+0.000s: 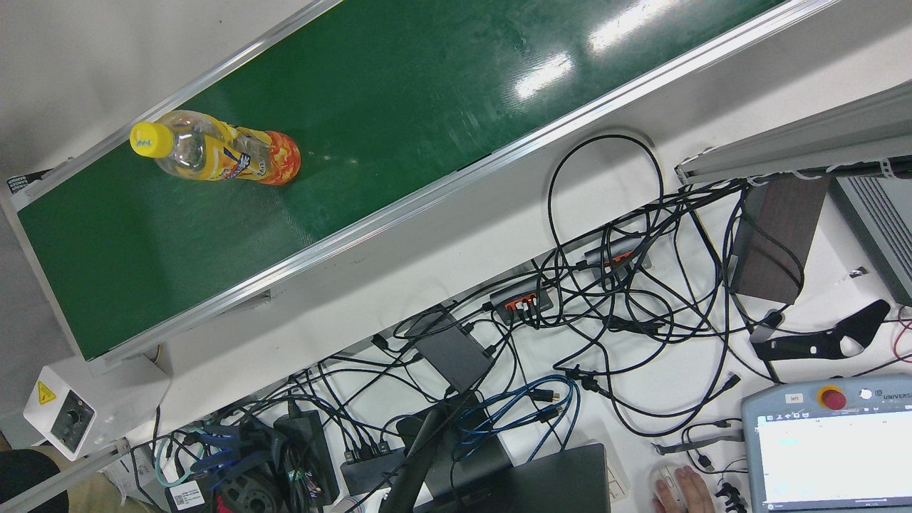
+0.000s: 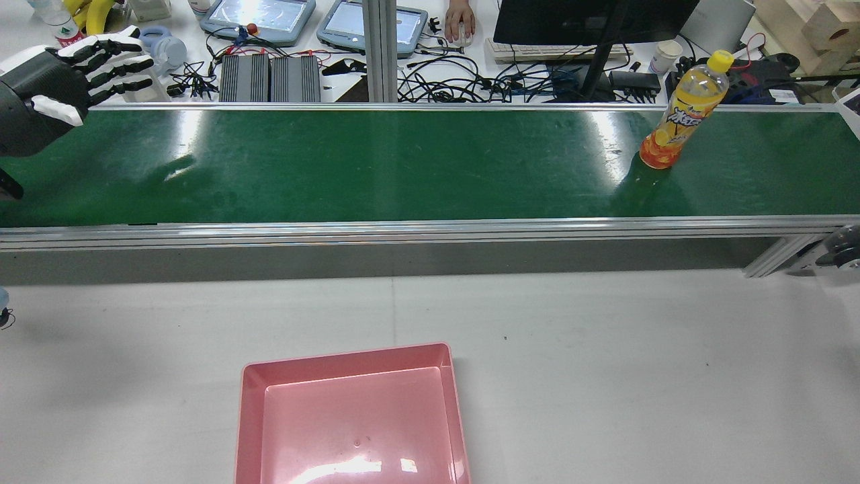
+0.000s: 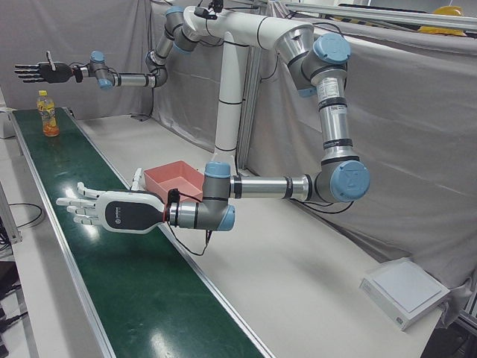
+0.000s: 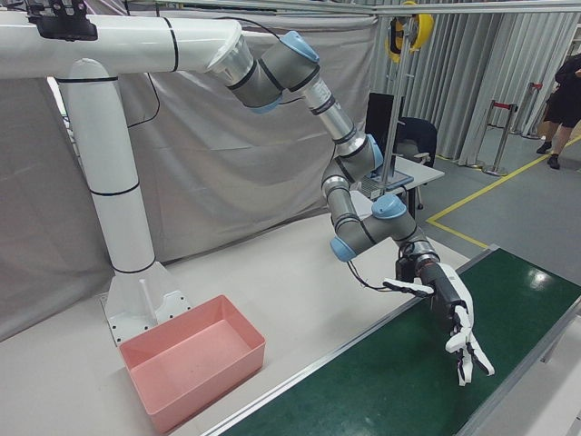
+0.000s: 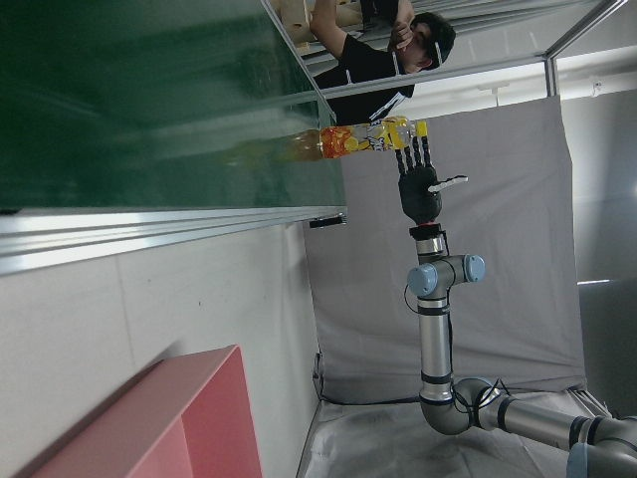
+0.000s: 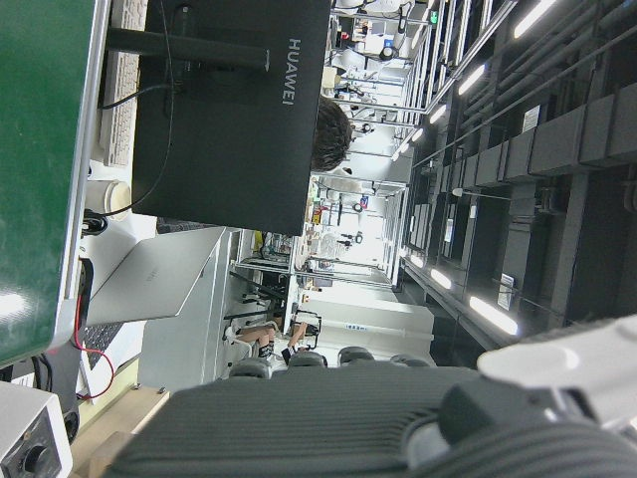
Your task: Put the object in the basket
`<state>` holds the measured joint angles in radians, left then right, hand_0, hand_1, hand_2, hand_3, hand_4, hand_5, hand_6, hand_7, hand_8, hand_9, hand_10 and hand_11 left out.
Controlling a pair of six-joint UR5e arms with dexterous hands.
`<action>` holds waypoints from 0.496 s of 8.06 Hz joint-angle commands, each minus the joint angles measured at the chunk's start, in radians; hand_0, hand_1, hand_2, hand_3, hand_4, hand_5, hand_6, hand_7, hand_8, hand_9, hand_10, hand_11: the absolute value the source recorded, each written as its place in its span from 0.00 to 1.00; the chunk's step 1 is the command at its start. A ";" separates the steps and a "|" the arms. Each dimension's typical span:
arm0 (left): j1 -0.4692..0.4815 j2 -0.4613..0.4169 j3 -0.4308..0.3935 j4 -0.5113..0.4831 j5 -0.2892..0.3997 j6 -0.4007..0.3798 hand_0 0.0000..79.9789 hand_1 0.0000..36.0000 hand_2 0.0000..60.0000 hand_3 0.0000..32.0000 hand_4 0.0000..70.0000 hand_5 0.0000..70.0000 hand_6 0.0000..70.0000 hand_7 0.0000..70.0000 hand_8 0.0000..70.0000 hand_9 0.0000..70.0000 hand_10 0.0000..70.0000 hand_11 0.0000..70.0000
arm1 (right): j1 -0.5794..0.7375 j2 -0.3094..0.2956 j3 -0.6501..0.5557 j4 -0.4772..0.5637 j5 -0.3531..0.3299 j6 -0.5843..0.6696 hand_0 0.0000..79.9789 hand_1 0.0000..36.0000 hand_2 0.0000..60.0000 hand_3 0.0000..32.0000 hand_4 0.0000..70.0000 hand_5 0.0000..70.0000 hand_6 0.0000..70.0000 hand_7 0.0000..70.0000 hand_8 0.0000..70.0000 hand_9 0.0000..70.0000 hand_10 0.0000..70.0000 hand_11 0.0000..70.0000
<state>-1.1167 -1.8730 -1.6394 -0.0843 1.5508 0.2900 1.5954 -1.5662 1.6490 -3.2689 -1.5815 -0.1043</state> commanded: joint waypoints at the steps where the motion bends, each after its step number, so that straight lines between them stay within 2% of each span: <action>1: 0.000 0.000 0.001 0.000 0.000 0.000 0.61 0.19 0.00 0.16 0.19 0.42 0.04 0.02 0.16 0.16 0.13 0.20 | 0.000 0.000 0.000 0.000 0.000 0.000 0.00 0.00 0.00 0.00 0.00 0.00 0.00 0.00 0.00 0.00 0.00 0.00; 4: 0.002 0.000 0.001 0.000 0.000 0.000 0.61 0.20 0.00 0.15 0.19 0.42 0.04 0.03 0.16 0.16 0.13 0.19 | 0.000 0.000 0.000 0.000 0.000 0.000 0.00 0.00 0.00 0.00 0.00 0.00 0.00 0.00 0.00 0.00 0.00 0.00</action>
<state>-1.1160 -1.8730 -1.6384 -0.0844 1.5508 0.2905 1.5954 -1.5662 1.6490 -3.2689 -1.5815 -0.1043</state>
